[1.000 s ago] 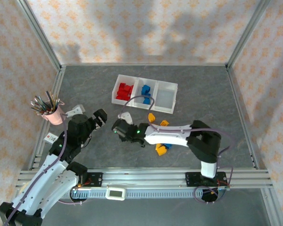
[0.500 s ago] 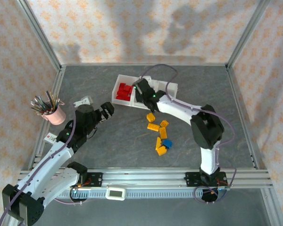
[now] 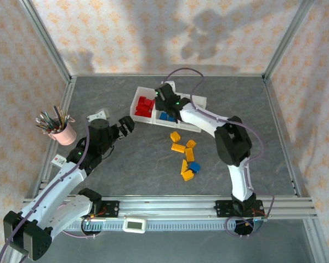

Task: Sort the legos into containers by color
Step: Place the lego in the container, then pick up the lego from the bottom-center of the table.

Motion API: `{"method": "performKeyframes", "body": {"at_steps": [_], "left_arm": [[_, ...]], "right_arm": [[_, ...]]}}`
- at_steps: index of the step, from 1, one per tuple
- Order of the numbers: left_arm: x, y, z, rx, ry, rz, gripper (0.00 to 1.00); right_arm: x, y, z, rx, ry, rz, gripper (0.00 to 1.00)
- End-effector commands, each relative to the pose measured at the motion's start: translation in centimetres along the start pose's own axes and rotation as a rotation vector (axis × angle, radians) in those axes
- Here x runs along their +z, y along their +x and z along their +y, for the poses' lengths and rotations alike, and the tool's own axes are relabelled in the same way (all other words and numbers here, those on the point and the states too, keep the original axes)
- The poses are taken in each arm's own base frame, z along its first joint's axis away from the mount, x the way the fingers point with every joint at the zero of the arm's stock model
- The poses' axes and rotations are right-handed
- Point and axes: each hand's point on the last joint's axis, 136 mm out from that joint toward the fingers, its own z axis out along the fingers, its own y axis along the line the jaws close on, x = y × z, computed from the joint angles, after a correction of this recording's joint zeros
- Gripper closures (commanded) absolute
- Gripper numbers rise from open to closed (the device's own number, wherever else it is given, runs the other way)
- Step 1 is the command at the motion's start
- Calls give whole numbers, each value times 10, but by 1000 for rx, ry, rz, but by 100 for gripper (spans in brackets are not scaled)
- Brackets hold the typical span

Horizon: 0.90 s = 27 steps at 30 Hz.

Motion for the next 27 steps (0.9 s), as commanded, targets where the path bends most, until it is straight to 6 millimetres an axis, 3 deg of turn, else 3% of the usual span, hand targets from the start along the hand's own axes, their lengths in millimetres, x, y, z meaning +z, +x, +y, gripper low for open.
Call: {"method": "performKeyframes", "body": {"at_steps": [1,11,17,24,27], "left_arm": [[-6,-11,-14,17,61,-27,1],[0,19,-26,28,151,60,1],[3,50,-41,74,178,103,1],[4,82,-51,68,219,148,1],[4,91,-52,70,220,162,1]], "right_arm": [[-53,-23,-2,38,-69,-70,28],[-120,56,-72,153,22,16,21],[-141,117,-106,254,82,106,18],[-156,174,-125,251,135,229,17],[-161,197,-117,264,128,270,16]]}}
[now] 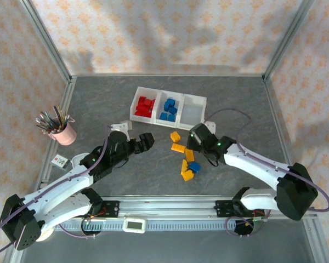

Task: Sort the legos into containers by color
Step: Pick up the lego from the bottom-center of the table.

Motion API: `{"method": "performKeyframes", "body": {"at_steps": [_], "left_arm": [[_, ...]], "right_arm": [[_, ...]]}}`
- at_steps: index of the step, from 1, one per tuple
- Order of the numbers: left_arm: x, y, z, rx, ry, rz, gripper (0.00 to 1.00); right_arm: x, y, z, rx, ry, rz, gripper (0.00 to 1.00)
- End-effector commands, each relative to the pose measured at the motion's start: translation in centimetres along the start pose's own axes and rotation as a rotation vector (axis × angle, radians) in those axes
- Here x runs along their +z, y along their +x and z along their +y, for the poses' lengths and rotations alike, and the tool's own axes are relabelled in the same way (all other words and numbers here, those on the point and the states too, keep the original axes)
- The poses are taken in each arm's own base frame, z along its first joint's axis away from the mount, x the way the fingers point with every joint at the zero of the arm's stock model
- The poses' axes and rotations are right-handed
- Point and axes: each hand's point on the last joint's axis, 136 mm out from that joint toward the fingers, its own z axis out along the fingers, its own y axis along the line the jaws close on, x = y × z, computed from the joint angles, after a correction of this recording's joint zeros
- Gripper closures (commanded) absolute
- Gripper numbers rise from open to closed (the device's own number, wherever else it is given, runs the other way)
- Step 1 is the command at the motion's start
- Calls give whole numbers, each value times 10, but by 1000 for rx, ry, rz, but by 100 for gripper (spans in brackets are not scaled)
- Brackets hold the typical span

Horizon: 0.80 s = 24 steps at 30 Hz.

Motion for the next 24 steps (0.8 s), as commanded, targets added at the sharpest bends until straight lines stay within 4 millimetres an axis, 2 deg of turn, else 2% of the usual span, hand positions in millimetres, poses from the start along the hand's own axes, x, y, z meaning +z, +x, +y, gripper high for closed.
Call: {"method": "performKeyframes", "body": {"at_steps": [1,5,10,14,20,24], "left_arm": [[2,-3,-6,-22,18,-43,1],[5,7,-4,-21,12,-20,1],[8,10,0,-20,-5,-14,1],[11,10,-1,-18,-6,-8,1],[14,11,-2,-15,-11,1,1],[14,12,-1,-14,-17,4,1]], "right_arm": [[-3,30,-9,45,44,53,16],[1,65,-8,64,47,106,16],[10,89,-10,98,33,149,16],[16,91,-15,92,60,136,17],[23,92,-8,89,49,140,18],[25,97,-15,87,86,155,24]]}}
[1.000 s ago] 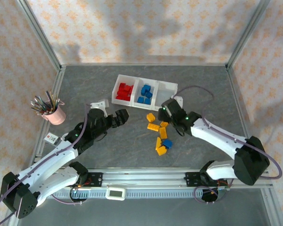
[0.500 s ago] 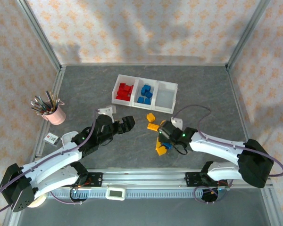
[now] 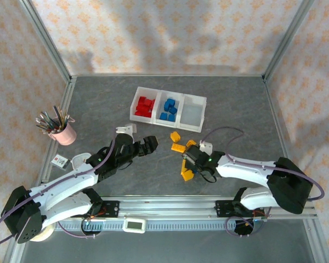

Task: Sort the legos into containers by color
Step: Pick up the lego from the bottom-center of the table.

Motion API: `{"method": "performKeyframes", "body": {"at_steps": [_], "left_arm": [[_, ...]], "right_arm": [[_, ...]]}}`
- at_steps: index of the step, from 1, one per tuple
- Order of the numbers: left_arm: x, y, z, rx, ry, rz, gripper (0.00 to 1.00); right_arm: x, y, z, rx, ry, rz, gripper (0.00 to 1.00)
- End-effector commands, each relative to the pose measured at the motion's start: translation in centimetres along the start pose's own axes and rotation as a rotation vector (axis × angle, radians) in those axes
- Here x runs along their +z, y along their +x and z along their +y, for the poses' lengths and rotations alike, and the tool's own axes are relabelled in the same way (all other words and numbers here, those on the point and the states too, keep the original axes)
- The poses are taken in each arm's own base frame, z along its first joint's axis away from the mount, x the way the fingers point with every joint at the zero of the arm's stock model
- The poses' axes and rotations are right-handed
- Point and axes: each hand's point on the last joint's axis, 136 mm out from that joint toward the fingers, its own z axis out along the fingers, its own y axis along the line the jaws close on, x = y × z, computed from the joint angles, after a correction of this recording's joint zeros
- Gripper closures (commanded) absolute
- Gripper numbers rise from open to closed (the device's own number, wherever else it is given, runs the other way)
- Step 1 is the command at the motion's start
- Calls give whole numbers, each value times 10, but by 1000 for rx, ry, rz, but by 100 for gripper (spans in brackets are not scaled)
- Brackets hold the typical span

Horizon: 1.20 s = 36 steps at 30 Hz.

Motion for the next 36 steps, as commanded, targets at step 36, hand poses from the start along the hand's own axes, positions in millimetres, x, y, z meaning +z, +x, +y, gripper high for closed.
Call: {"method": "performKeyframes", "body": {"at_steps": [36], "left_arm": [[-21,-44,-4,16,-58,-159,1]], "right_arm": [[-51,-91,37,-96,-50,-193,63]]}}
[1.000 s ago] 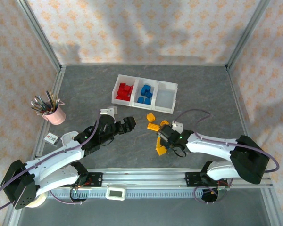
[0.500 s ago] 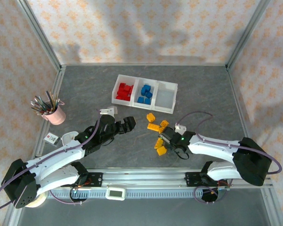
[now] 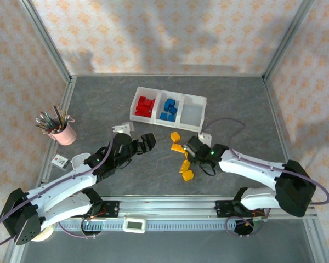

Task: Sort the legos into containers by color
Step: Pick up the lego from the bottom-center of the table, then place the lego in the container.

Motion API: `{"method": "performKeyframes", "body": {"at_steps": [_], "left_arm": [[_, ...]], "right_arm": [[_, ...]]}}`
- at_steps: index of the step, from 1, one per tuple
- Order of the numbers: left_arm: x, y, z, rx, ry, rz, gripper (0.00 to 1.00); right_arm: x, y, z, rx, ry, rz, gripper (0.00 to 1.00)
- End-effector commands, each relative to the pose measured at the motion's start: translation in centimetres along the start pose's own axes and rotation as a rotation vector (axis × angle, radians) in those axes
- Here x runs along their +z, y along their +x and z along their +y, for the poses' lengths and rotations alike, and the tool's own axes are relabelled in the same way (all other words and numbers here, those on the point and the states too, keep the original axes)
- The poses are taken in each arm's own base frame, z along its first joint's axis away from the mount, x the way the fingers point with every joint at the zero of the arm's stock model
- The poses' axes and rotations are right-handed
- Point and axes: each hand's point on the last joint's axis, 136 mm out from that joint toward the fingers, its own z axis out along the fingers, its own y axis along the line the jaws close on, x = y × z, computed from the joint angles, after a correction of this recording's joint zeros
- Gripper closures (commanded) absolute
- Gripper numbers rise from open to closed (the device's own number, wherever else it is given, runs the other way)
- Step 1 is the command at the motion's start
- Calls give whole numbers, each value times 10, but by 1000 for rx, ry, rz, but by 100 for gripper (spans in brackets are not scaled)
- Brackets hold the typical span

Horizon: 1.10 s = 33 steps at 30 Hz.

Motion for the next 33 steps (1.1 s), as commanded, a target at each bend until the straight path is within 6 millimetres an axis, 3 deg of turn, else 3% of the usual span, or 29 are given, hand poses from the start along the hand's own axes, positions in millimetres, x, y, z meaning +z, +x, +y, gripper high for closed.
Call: {"method": "performKeyframes", "body": {"at_steps": [1,7,9,15,20,23,27,33], "left_arm": [[-13,-31,-4,19,-32,-92,1],[-17,-57,4,-12,-47,-137,1],[-18,-66,7,-29,-48,-152,1],[-17,-79,13,-43,-65,-175,1],[-16,-82,14,-44,-69,-180,1],[-16,-83,14,-39,-70,-178,1],[-15,-83,13,-37,-67,-176,1],[-15,-81,10,-40,-44,-162,1]], "right_arm": [[-11,-52,19,-80,-4,-123,62],[2,-125,83,-154,-65,-219,60],[16,-147,104,-177,-82,-244,59],[76,-195,136,-218,-45,-229,59],[103,-225,146,-219,-25,-248,53],[97,-236,151,-224,-27,-257,41],[70,-240,151,-213,-74,-288,30],[29,-219,131,-197,-144,-292,28]]}}
